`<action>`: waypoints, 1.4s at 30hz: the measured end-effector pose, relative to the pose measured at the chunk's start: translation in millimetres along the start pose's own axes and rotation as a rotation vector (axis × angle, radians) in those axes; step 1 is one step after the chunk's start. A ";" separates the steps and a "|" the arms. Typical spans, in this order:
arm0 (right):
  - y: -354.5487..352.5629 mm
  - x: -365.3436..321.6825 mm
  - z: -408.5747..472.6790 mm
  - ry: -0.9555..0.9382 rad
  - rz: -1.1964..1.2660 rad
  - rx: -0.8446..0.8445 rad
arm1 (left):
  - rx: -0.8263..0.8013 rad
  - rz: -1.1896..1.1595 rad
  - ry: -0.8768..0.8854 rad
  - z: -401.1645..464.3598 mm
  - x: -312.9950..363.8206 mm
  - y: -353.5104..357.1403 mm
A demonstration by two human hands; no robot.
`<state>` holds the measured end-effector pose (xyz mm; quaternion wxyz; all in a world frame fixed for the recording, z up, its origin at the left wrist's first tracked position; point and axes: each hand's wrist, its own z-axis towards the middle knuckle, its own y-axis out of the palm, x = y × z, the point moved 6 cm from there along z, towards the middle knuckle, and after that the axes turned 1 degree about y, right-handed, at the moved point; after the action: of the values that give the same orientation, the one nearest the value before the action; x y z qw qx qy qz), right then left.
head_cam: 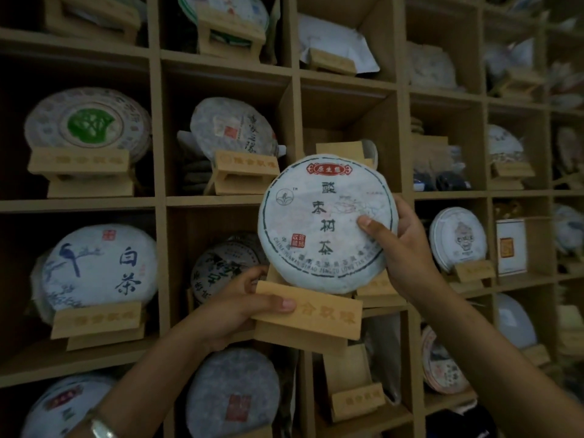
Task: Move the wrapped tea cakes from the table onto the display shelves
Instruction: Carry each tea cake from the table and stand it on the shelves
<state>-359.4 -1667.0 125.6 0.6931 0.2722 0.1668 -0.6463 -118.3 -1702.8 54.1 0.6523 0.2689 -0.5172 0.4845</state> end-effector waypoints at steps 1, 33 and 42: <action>-0.1 -1.1 -0.9 -0.003 -0.009 -0.006 | -0.015 -0.011 -0.001 -0.7 -0.1 3.8; 65.5 62.2 11.7 0.323 -0.171 -0.201 | 0.205 -0.106 0.094 -15.9 -28.0 -48.7; 101.4 104.3 31.3 0.313 -0.262 -0.091 | 0.372 -0.121 0.084 0.4 -60.2 -91.7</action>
<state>-251.7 -1767.9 106.1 0.5804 0.3136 0.3355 -0.6724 -34.7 -1759.8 11.7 0.6403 0.3948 -0.3739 0.5426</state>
